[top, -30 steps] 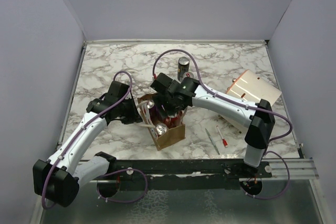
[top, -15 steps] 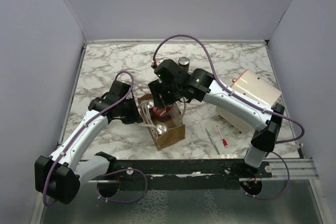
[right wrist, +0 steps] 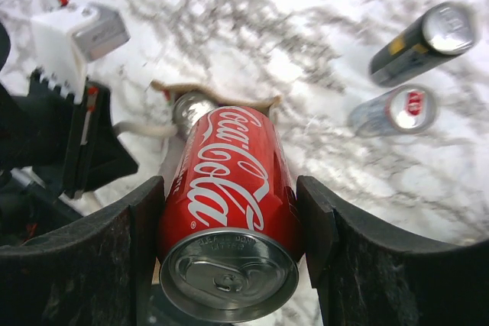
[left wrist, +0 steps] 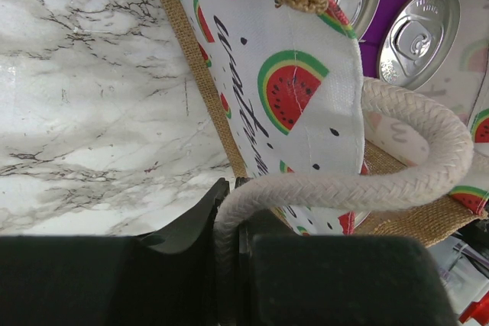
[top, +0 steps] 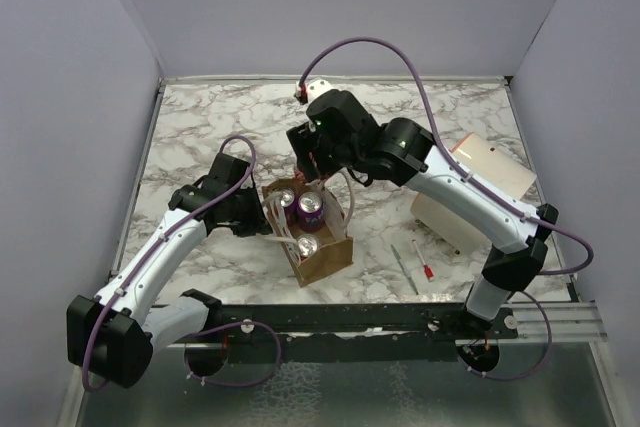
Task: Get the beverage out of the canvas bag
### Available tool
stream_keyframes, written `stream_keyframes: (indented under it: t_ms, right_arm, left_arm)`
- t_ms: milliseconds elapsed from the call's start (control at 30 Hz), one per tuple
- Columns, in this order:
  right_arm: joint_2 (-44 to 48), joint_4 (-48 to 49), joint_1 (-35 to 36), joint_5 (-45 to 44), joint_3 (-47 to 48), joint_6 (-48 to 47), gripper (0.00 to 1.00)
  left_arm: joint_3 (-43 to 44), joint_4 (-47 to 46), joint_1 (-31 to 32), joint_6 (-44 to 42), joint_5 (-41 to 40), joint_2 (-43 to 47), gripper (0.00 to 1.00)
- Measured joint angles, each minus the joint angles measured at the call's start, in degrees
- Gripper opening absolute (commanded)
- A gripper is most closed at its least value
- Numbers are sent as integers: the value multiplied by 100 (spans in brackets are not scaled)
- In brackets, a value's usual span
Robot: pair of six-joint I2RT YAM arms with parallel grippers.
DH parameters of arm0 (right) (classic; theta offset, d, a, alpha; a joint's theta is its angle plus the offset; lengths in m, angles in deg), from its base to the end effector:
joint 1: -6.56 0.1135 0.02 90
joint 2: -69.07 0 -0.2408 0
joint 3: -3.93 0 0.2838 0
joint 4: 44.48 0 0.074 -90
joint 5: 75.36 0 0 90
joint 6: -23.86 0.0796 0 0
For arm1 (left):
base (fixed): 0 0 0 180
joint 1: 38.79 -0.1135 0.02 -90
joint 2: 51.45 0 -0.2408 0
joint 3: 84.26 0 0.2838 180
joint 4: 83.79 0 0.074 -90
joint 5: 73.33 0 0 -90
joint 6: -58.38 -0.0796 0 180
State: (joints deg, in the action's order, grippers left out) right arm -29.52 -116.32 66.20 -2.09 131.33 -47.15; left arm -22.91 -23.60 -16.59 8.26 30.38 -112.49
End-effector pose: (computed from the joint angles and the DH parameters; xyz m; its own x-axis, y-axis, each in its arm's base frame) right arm 0.2293 0.3460 0.3858 -0.5604 -0.3402 -0.7551 -0.5686 0.8210 0.0521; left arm 0.2365 -0.1169 0.1948 -0.9205 -0.2971 -0.2536 -0.1473 0.8653 -0.4791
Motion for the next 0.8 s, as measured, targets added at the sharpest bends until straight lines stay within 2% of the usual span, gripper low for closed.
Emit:
stream_keyframes:
  t_ms: [200, 400, 667, 800]
  right_arm:
    - [129, 157, 0, -1117, 238, -542, 2]
    - [476, 280, -177, -2225, -90, -809, 2]
    - [485, -76, -1655, -1624, -667, -424, 2]
    - [413, -385, -1902, -1056, -1123, -308, 2]
  left_arm:
    - [0, 2, 2, -2, 0, 2, 0]
    - [0, 4, 2, 0, 0, 2, 0]
    - [-9, 0, 0, 7, 2, 9, 0]
    - [-11, 0, 0, 9, 7, 9, 0]
